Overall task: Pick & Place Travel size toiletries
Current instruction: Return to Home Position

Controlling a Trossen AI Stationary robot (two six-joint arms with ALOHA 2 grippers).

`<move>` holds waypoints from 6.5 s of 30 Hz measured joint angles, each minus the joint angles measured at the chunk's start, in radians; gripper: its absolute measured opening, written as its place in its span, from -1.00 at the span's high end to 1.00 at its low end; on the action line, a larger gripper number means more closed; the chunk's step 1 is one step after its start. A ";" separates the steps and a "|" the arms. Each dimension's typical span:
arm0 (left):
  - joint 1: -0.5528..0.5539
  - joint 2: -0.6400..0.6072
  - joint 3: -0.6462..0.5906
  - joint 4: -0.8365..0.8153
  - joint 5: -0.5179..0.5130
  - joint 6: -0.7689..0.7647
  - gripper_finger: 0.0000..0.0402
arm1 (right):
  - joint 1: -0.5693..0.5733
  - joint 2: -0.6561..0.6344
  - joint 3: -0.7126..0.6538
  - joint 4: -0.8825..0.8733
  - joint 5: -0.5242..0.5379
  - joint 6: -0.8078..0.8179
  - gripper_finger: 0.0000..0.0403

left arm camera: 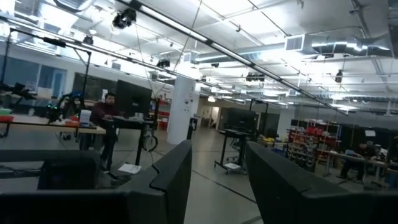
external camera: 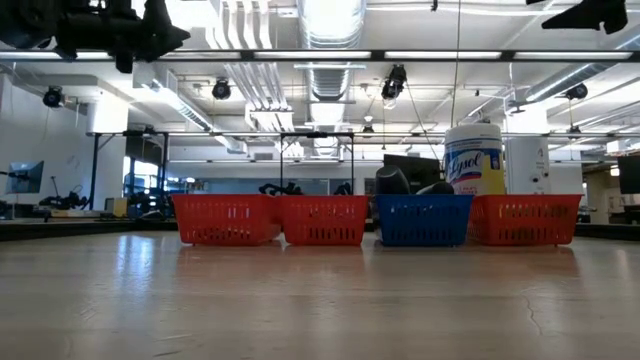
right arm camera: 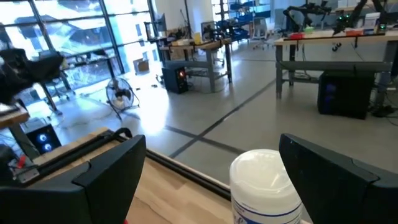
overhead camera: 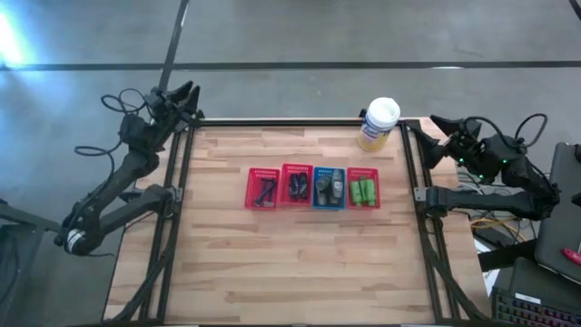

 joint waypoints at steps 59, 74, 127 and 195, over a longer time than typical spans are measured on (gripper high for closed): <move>0.424 -0.639 -0.496 -0.546 -0.041 0.000 0.22 | -0.714 -0.286 -0.820 0.624 -0.058 0.112 -0.81; 0.422 -0.637 -0.497 -0.547 -0.039 0.000 0.22 | -1.293 -0.286 -0.852 0.724 -0.009 0.112 -0.81; 0.421 -0.636 -0.498 -0.547 -0.039 0.000 0.22 | -1.276 -0.272 -0.852 0.722 0.022 0.112 -0.81; 0.422 -0.636 -0.498 -0.547 -0.039 0.000 0.22 | -1.276 -0.272 -0.852 0.723 0.022 0.112 -0.81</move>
